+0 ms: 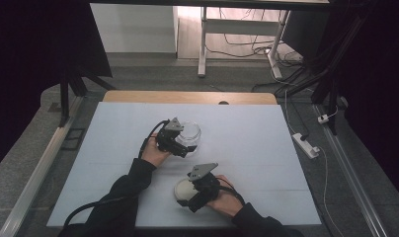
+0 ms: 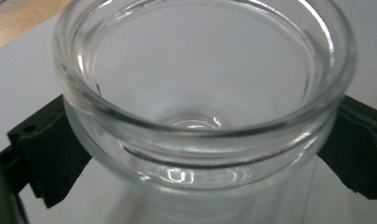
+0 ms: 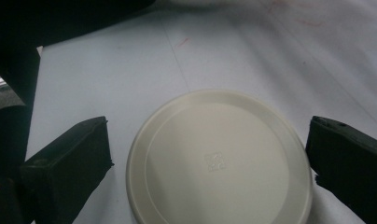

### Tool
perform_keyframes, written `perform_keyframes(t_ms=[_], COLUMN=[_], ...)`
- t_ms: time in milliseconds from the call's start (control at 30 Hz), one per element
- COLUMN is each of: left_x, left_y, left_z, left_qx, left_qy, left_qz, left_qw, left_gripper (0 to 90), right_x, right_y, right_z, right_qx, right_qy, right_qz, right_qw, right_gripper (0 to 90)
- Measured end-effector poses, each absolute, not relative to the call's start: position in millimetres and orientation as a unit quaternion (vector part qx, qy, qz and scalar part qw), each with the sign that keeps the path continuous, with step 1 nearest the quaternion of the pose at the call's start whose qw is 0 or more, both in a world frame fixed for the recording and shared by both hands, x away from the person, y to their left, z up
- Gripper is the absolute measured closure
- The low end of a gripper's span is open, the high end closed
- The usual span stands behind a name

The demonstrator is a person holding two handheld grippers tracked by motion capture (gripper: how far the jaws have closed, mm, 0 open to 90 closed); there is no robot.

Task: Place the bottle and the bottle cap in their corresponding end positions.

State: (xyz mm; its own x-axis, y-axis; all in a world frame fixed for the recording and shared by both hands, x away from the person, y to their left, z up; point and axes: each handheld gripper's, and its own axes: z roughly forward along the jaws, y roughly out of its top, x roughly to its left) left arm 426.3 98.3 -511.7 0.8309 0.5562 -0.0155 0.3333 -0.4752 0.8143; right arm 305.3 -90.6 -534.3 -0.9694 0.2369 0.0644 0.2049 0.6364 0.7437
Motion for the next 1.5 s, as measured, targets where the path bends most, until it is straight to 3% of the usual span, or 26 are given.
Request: perform_keyframes(t_ms=[600,1500], left_x=[407.6,334.8], left_y=[120.5,149.1], left_z=[-493.0,-477.5], left_qx=[0.838,0.832], left_qy=[0.277,0.271], left_qz=[0.118,0.089], left_qw=[0.455,0.476], left_gripper=[0.0,0.0], right_x=[303.1,297.5], right_y=[-101.8,-132.3], right_z=[-517.1,-491.3], right_qx=[0.135,0.178], right_qy=[0.887,0.865], right_qz=[0.441,0.464], right_qw=[0.033,0.070], right_gripper=[0.0,0.0])
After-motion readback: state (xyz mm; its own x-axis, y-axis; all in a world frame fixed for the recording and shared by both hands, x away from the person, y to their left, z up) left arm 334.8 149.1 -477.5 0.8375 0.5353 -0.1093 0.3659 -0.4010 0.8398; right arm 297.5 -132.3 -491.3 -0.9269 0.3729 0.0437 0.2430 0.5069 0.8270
